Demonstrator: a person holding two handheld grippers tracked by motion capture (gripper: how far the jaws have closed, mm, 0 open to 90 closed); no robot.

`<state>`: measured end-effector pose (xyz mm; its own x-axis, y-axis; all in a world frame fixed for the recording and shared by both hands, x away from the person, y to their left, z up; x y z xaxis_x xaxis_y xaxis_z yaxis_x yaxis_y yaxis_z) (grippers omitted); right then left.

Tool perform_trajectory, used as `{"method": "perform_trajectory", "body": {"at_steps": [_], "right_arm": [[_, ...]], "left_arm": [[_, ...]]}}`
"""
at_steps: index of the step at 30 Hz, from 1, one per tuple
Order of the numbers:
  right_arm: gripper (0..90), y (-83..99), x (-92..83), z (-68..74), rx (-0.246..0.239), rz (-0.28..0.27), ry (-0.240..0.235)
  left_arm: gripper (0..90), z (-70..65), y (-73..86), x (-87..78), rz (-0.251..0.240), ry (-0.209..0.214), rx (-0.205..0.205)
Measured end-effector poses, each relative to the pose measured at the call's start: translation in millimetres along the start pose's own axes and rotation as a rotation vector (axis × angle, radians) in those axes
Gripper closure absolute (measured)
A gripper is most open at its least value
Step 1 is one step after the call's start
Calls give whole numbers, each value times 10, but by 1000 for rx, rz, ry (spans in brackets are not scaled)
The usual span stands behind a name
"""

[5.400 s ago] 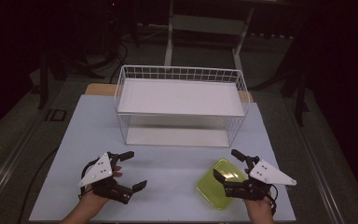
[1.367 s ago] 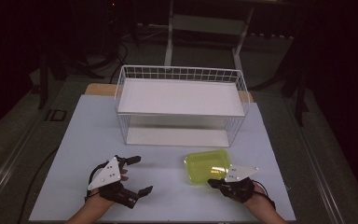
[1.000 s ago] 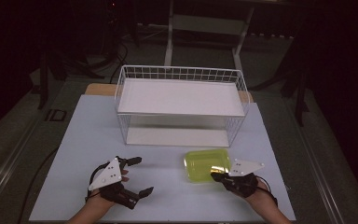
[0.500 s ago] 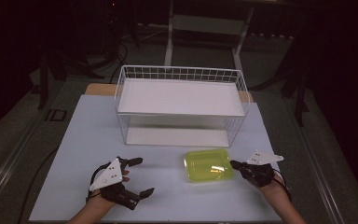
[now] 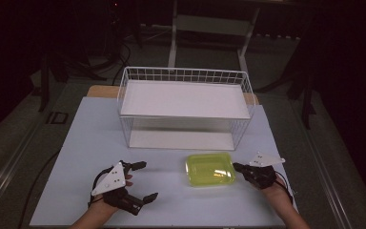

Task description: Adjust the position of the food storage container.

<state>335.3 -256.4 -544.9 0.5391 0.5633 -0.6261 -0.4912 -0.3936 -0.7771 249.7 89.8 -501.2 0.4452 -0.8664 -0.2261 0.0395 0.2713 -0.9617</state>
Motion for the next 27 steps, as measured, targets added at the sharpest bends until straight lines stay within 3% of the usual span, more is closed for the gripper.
{"method": "perform_trajectory", "body": {"at_steps": [13, 20, 25, 27], "right_arm": [[900, -108, 188, 297, -46, 24, -75], [900, -153, 246, 404, -64, 34, -100], [900, -162, 264, 455, -62, 39, -118], [900, -164, 271, 480, -61, 39, -121]], "left_arm": [[15, -11, 8, 5, -1, 8, -3], [15, -2, 28, 13, 9, 1, -13], [16, 9, 36, 15, 25, -25, 7], [15, 15, 37, 13, 18, -21, -10]]}}
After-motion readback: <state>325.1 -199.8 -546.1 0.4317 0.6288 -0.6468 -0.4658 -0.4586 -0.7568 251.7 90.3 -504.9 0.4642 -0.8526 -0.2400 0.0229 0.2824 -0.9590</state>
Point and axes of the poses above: each handheld gripper's, and its own axes: x roughly forward along the jaws, y roughly out of its underside, z roughly to its left, the point moved 7 cm from there along x, roughly forward along the jaws, and after that the axes turned 10 degrees about x, right-handed, at the moved point
